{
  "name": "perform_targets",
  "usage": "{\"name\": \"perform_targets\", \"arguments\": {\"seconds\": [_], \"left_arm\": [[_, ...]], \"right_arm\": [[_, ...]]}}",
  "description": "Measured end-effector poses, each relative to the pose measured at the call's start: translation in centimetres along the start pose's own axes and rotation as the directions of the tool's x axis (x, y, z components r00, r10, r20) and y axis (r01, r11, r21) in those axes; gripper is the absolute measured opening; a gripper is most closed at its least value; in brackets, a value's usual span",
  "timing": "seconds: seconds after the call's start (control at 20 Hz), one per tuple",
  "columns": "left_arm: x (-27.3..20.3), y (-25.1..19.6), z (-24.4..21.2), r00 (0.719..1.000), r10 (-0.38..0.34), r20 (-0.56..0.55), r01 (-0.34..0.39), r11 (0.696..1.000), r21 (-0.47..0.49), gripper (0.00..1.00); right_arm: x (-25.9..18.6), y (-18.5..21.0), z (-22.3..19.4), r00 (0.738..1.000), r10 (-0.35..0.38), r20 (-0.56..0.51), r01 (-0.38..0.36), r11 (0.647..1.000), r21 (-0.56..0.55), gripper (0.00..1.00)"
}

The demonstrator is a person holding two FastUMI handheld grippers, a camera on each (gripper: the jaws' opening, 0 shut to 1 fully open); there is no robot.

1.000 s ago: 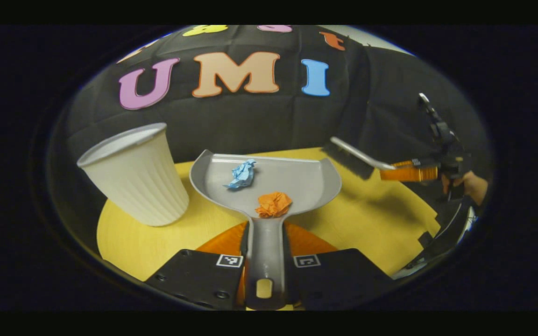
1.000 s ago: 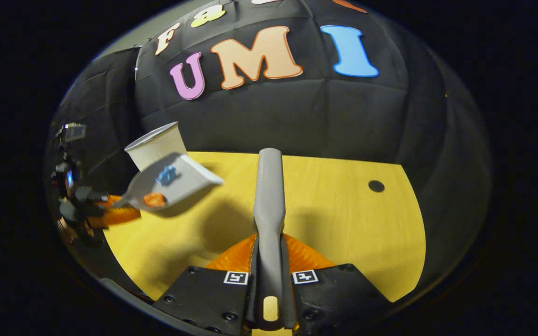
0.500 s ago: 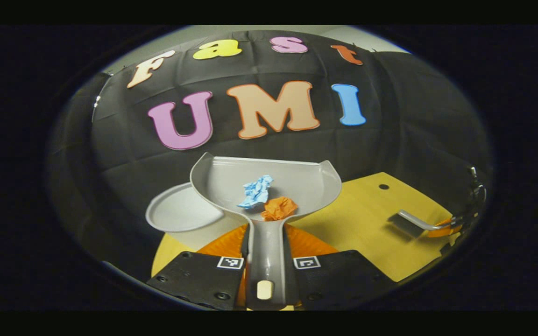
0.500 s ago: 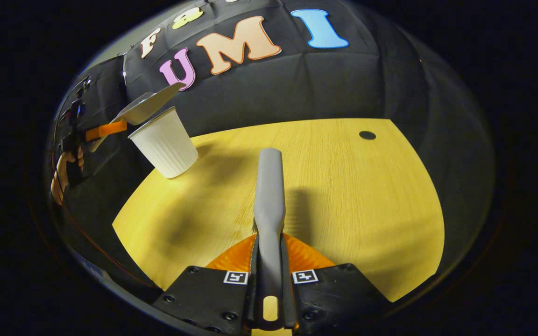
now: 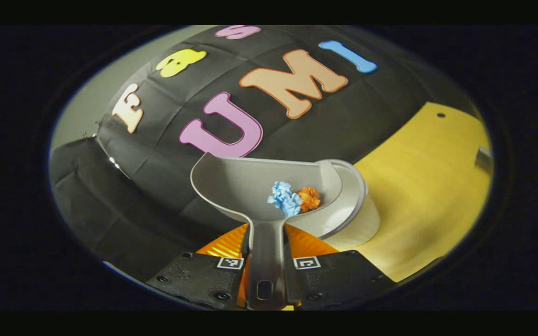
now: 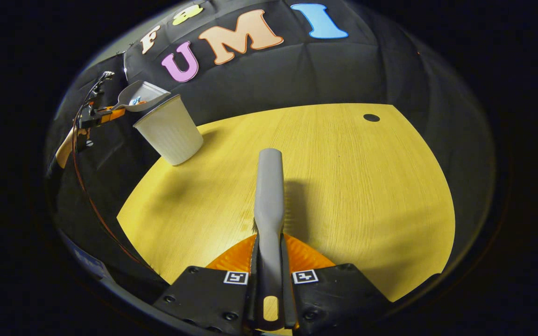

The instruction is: Pick up the small broom and dustpan from the desktop, sweep the trash into the dustpan with the broom, and then empty the trash into the garbage bin.

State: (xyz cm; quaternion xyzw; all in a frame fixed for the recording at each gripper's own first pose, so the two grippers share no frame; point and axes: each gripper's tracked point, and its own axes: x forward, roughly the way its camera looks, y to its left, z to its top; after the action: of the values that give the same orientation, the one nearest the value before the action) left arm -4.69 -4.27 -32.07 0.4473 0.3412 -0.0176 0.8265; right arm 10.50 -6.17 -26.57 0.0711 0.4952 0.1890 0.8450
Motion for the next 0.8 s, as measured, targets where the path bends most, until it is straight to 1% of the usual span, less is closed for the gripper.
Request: {"name": "perform_targets", "arguments": {"seconds": [0.05,0.1,0.15,0.2,0.25,0.3,0.45,0.5,0.55,0.6,0.65,0.7,0.75,0.8], "left_arm": [[0.3,0.5,-0.7,1.0,0.013,-0.016,-0.011,0.994,0.113,0.23],[0.5,0.8,-1.0,0.999,0.034,-0.019,-0.029,0.974,0.224,0.24],[0.5,0.9,-1.6,0.998,0.052,-0.023,-0.042,0.948,0.314,0.24],[0.7,1.0,-1.8,0.998,0.063,-0.024,-0.049,0.926,0.375,0.23],[0.8,1.3,-2.3,0.997,0.069,-0.028,-0.051,0.907,0.418,0.25],[0.9,1.5,-2.4,0.997,0.077,-0.027,-0.056,0.891,0.45,0.25],[0.6,2.1,-1.9,0.994,0.107,0.0,-0.089,0.827,0.555,0.24],[0.7,2.2,-1.6,0.995,0.1,0.006,-0.087,0.834,0.546,0.25],[0.4,1.9,-1.5,0.997,0.078,0.007,-0.071,0.869,0.489,0.24],[0.1,1.2,-1.5,0.999,0.047,-0.002,-0.043,0.923,0.383,0.24],[-0.3,0.1,-1.3,1.0,0.007,0.003,-0.007,0.969,0.247,0.24],[-0.6,-1.2,-0.9,0.999,-0.03,0.02,0.028,0.994,0.109,0.24],[-1.5,-2.6,0.0,0.997,-0.059,0.058,0.06,0.998,-0.011,0.24],[-2.2,-4.1,1.2,0.992,-0.08,0.095,0.09,0.99,-0.109,0.26]], "right_arm": [[0.1,0.0,0.0,1.0,0.001,-0.004,-0.001,1.0,-0.004,0.19],[0.0,0.0,0.1,1.0,0.003,-0.008,-0.003,1.0,-0.012,0.19],[0.0,0.0,0.1,1.0,0.007,-0.012,-0.007,1.0,-0.02,0.19],[0.1,0.0,0.0,1.0,0.009,-0.019,-0.01,1.0,-0.027,0.19],[0.0,0.0,0.0,1.0,0.009,-0.025,-0.01,0.999,-0.035,0.19],[0.0,0.0,0.1,1.0,0.01,-0.029,-0.012,0.999,-0.044,0.19],[-0.7,-0.2,0.5,0.999,0.014,-0.038,-0.016,0.998,-0.052,0.19],[-0.8,-0.1,0.5,0.999,0.015,-0.039,-0.017,0.998,-0.054,0.19],[-0.7,-0.2,0.4,0.999,0.013,-0.037,-0.016,0.998,-0.058,0.19],[-0.7,-0.2,0.5,0.999,0.011,-0.034,-0.013,0.998,-0.057,0.19],[-0.8,0.0,0.5,0.999,0.012,-0.031,-0.014,0.998,-0.055,0.19],[-0.8,0.0,0.6,1.0,0.012,-0.022,-0.013,0.999,-0.05,0.19],[-0.9,0.1,0.6,1.0,0.014,-0.009,-0.014,0.999,-0.041,0.19],[-1.0,0.2,0.7,1.0,0.015,0.008,-0.014,1.0,-0.028,0.19]]}}
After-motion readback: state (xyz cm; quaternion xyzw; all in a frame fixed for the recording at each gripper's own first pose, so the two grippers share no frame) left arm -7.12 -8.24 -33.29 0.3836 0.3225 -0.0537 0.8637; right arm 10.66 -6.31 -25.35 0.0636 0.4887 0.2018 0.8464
